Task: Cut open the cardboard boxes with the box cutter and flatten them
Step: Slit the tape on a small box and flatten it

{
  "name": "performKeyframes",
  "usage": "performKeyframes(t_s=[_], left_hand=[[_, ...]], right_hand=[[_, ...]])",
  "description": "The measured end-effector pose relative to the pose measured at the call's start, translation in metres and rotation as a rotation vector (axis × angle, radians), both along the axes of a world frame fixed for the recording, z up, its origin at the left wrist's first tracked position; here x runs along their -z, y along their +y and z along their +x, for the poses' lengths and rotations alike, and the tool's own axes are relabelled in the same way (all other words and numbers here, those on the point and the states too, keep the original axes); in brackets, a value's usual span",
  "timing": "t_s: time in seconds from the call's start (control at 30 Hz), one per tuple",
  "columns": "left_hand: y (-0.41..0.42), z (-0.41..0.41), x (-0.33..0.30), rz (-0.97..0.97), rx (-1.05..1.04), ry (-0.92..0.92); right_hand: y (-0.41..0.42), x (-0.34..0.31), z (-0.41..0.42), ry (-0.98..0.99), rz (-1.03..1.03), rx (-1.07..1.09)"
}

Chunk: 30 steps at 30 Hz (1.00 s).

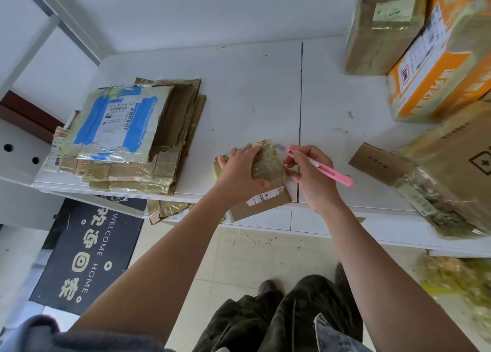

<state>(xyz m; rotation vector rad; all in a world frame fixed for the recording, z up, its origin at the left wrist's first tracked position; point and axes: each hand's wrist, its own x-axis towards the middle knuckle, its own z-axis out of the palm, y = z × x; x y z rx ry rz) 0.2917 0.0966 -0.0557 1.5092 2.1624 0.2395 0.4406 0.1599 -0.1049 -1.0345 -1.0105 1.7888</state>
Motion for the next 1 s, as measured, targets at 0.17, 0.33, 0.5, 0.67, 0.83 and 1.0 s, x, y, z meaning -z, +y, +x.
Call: performKeyframes(t_s=[0.17, 0.33, 0.5, 0.67, 0.83, 1.0], left_hand=[[0.0, 0.001, 0.0, -0.032, 0.007, 0.019], [0.002, 0.0, 0.001, -0.063, 0.019, 0.054], [0.002, 0.001, 0.001, -0.056, 0.025, 0.043], [0.003, -0.001, 0.003, -0.052, 0.015, 0.045], [0.002, 0.0, 0.005, -0.036, 0.012, 0.036], [0.001, 0.0, 0.006, -0.031, -0.009, 0.054]], right_hand=[[0.002, -0.002, 0.008, -0.039, 0.017, -0.07], [-0.006, 0.001, 0.016, -0.06, 0.032, -0.126], [-0.003, -0.002, 0.022, -0.075, 0.04, -0.143], [0.005, -0.003, 0.022, -0.043, 0.083, -0.074], [0.002, 0.0, 0.019, -0.118, 0.129, -0.106], [0.005, -0.013, 0.029, -0.195, 0.17, -0.205]])
